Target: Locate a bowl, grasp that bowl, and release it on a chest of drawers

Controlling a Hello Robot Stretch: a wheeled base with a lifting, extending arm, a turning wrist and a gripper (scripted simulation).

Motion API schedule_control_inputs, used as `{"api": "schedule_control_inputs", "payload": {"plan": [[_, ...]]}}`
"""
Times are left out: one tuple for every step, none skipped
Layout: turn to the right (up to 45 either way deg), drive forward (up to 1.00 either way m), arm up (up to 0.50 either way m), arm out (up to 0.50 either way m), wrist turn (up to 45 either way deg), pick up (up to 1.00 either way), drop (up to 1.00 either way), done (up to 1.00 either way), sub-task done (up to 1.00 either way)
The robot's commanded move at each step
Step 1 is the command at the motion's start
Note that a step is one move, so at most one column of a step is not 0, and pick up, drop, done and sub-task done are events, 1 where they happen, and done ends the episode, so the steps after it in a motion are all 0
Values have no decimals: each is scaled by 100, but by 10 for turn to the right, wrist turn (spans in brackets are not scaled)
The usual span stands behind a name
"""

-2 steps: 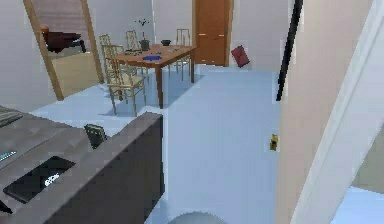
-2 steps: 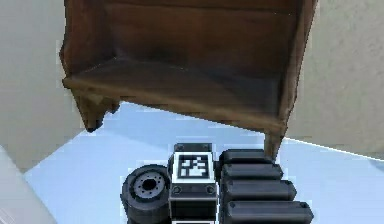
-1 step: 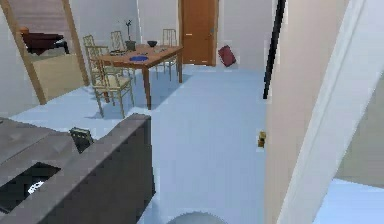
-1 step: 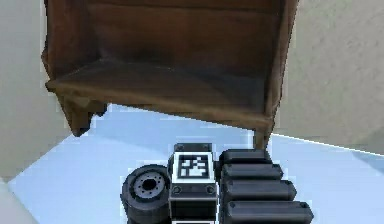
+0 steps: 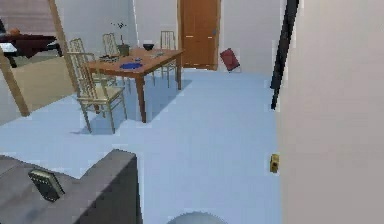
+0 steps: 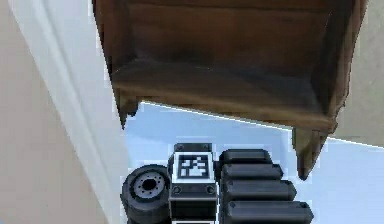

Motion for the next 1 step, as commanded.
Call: {"api": "schedule_control_inputs", "payload": {"plan": [[-240, 0, 0, 0, 0, 0, 0, 0, 0]]}}
